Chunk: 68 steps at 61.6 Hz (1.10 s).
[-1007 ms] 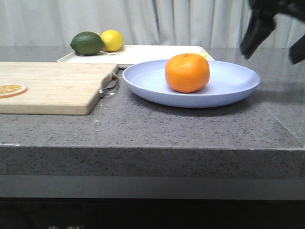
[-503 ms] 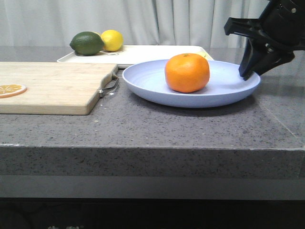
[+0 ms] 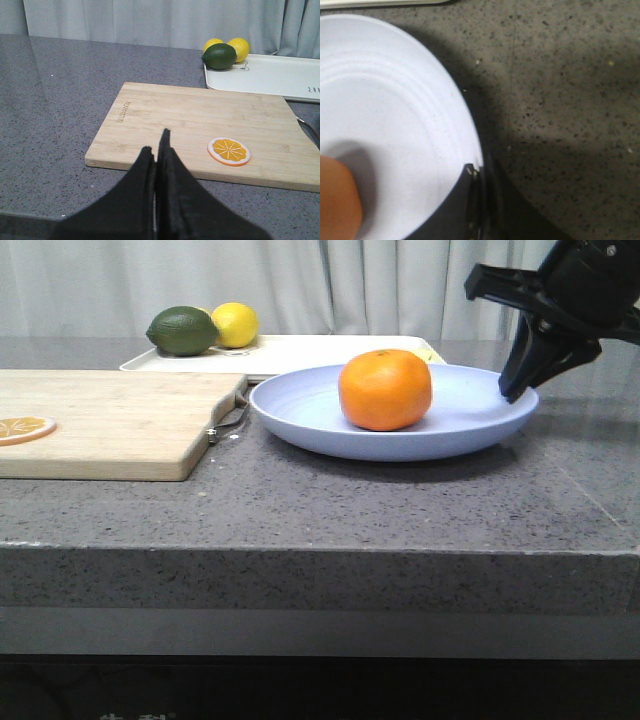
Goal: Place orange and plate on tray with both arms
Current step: 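Lower the right gripper to the blue plate's rim and grip it, then lift the plate with the right gripper and set it on the white tray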
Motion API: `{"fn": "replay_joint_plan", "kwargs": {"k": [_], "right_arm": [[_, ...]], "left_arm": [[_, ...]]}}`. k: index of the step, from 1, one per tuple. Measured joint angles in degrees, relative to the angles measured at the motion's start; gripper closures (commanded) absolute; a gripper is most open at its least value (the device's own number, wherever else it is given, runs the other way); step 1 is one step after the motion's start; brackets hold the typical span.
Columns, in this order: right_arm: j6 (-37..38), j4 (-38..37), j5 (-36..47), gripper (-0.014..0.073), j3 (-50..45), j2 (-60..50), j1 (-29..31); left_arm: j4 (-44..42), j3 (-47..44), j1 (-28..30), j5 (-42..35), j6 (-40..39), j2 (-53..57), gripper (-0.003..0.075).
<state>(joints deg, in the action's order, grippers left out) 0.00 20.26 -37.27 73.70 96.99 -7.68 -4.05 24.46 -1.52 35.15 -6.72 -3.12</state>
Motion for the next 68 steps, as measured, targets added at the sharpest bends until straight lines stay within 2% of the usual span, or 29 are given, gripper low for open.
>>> {"fn": "replay_joint_plan", "kwargs": {"k": [15,30,44,68], "right_arm": [[-0.3,3.0,-8.6,0.0654,10.4,2.5,0.7],[-0.4,8.6,-13.0,0.0654,23.9,8.5,1.4],[0.0,15.1,-15.0,0.0652,40.6,19.4,1.4],[7.8,15.7,-16.1,0.0652,68.3,39.6,1.4]], "left_arm": [[0.0,0.0,0.0,0.0,0.0,0.0,0.0738],[0.0,0.0,0.0,0.0,0.0,0.0,0.0738],[0.0,0.0,0.0,0.0,0.0,0.0,0.0738],[0.0,0.0,0.0,-0.1,0.0,0.0,0.0738]]}}
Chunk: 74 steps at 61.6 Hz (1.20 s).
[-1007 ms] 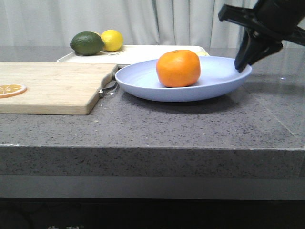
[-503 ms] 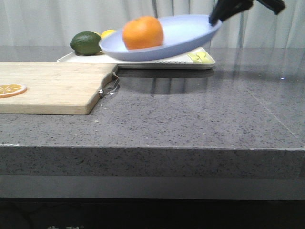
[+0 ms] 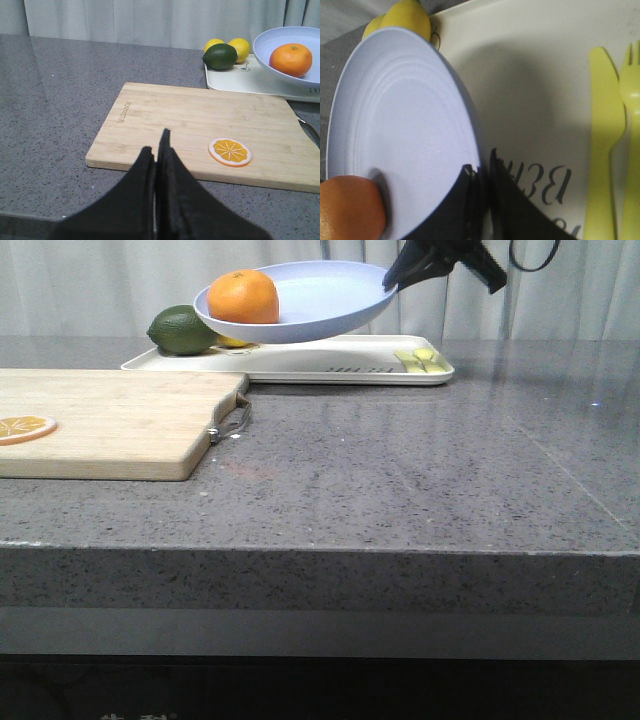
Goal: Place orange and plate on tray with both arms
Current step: 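Lift the plate with the right gripper and set it on the white tray, then open the right gripper and raise it off the plate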
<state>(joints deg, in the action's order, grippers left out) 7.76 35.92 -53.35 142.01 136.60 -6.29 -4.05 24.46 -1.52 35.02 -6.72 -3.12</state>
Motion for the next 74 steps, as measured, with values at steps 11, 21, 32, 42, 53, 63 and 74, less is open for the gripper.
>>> {"fn": "replay_joint_plan", "kwargs": {"k": [11,21,32,42,53,63,74], "right_arm": [[2.1,0.0,2.2,0.0652,7.2,6.6,0.0],[2.6,0.0,5.3,0.0652,8.2,9.4,0.0],[3.0,0.1,6.2,0.0652,8.4,10.8,0.4],[3.2,0.4,6.2,0.0647,8.4,11.4,0.5],[3.3,0.4,6.2,0.0533,8.5,11.6,0.5],[3.6,1.0,6.1,0.0437,8.5,11.6,0.5],[3.7,1.2,5.9,0.0378,8.5,11.6,0.5]], "left_arm": [[0.0,0.0,0.0,0.0,0.0,0.0,0.0738],[0.0,0.0,0.0,0.0,0.0,0.0,0.0738],[0.0,0.0,0.0,0.0,0.0,0.0,0.0738],[0.0,0.0,0.0,0.0,0.0,0.0,0.0738],[0.0,0.0,0.0,0.0,0.0,0.0,0.0738],[0.0,0.0,0.0,0.0,0.0,0.0,0.0738],[0.0,0.0,0.0,0.0,0.0,0.0,0.0738]]}}
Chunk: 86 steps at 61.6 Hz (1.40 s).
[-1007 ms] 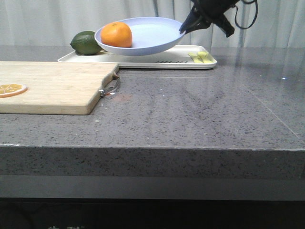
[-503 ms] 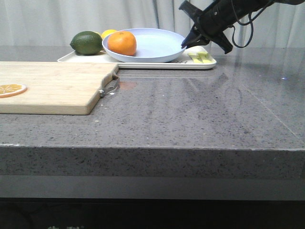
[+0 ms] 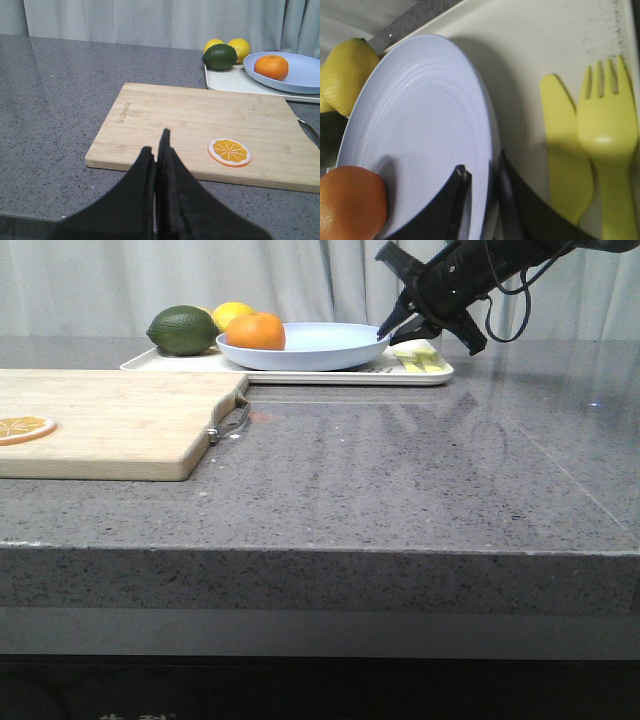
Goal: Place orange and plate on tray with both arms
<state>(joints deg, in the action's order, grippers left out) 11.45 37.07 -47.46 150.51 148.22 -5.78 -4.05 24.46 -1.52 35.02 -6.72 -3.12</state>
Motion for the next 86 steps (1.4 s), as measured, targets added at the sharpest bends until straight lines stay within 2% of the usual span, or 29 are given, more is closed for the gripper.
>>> {"fn": "replay_joint_plan", "kwargs": {"k": [9,20,24,28,33,35,48,59,69,77,86], "right_arm": [[0.0,0.3,-0.5,0.0321,0.1,-0.3,0.0],[-1.3,0.4,-3.5,0.0328,0.1,-4.8,0.7],[-1.9,-0.4,-5.6,0.0398,0.1,-7.9,1.4],[-2.3,-2.4,-8.6,0.0511,0.4,-11.0,1.8],[-2.4,-6.8,-13.1,0.0644,0.8,-14.4,2.2],[-2.4,-8.7,-14.8,0.0667,0.9,-15.4,2.2],[-2.8,-18.3,-23.9,0.0659,0.9,-18.6,2.2],[-2.8,-26.2,-25.1,0.0659,0.9,-21.3,2.2],[-4.1,-27.6,-25.1,0.0659,0.3,-24.8,2.2],[-5.9,-27.6,-25.1,0.0659,-5.2,-30.4,2.2],[-8.2,-29.3,-25.1,0.0659,-17.1,-39.7,2.2]], "left_arm": [[0.0,0.0,0.0,0.0,0.0,0.0,0.0738],[0.0,0.0,0.0,0.0,0.0,0.0,0.0738],[0.0,0.0,0.0,0.0,0.0,0.0,0.0738],[0.0,0.0,0.0,0.0,0.0,0.0,0.0738],[0.0,0.0,0.0,-0.1,0.0,0.0,0.0738],[0.0,0.0,0.0,-0.2,0.0,0.0,0.0738],[0.0,0.0,0.0,-0.2,0.0,0.0,0.0738],[0.0,0.0,0.0,-0.3,0.0,0.0,0.0738],[0.0,0.0,0.0,-0.3,0.0,0.0,0.0738],[0.0,0.0,0.0,-0.3,0.0,0.0,0.0738],[0.0,0.0,0.0,-0.3,0.0,0.0,0.0738]]}}
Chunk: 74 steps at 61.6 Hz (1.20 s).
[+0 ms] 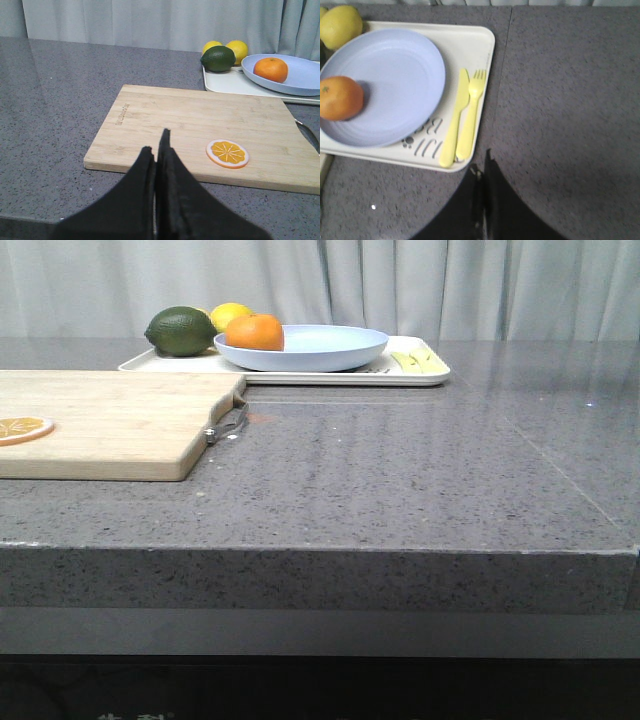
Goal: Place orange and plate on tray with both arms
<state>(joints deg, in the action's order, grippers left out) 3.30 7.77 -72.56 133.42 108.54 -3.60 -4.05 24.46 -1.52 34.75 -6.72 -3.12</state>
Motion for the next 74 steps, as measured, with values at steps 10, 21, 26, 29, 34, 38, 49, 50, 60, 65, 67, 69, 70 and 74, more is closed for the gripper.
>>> {"fn": "replay_joint_plan", "kwargs": {"k": [10,21,26,29,34,38,49,50,60,65,67,69,70,74], "right_arm": [[-2.9,-1.5,0.0,0.0659,-15.4,-10.5,0.0],[-6.5,-1.8,0.2,0.0659,-34.1,-23.0,0.0],[-7.6,-1.8,2.2,0.0659,-43.5,-29.9,0.0],[-7.9,-1.9,5.4,0.0659,-50.6,-35.3,0.0],[-8.3,-1.9,10.2,0.0659,-59.1,-41.9,0.0],[-8.5,-1.9,14.4,0.0659,-66.0,-47.2,0.0],[-9.1,-1.9,25.5,0.0659,-83.7,-61.0,0.0],[-9.1,-1.9,26.8,0.0659,-85.8,-62.7,0.0],[-9.1,-1.9,35.3,0.0659,-98.8,-76.1,0.0],[-9.1,-1.9,39.8,0.0659,-104.5,-83.5,0.0],[-9.1,-1.9,41.1,0.0659,-106.5,-86.4,0.0],[-9.1,-1.9,42.2,0.0659,-108.0,-88.6,0.0],[-9.1,-1.9,43.1,0.0659,-109.0,-90.2,0.0],[-9.1,-1.9,45.5,0.0659,-111.5,-94.6,0.0]], "left_arm": [[0.0,0.0,0.0,0.0,0.0,0.0,0.0738],[0.0,0.0,0.0,0.0,0.0,0.0,0.0738],[0.0,0.0,0.0,0.0,0.0,0.0,0.0738],[0.0,0.0,0.0,0.0,0.0,0.0,0.0738],[0.0,0.0,0.0,0.0,0.0,0.0,0.0738],[0.0,0.0,0.0,0.0,0.0,0.0,0.0738],[0.0,0.0,0.0,0.0,0.0,0.0,0.0738],[0.0,0.0,0.0,0.0,0.0,0.0,0.0738],[0.0,0.0,0.0,-0.1,0.0,0.0,0.0738],[0.0,0.0,0.0,-0.1,0.0,0.0,0.0738],[0.0,0.0,0.0,-0.1,0.0,0.0,0.0738],[0.0,0.0,0.0,-0.1,0.0,0.0,0.0738],[0.0,0.0,0.0,-0.1,0.0,0.0,0.0738],[0.0,0.0,0.0,-0.1,0.0,0.0,0.0738]]}}
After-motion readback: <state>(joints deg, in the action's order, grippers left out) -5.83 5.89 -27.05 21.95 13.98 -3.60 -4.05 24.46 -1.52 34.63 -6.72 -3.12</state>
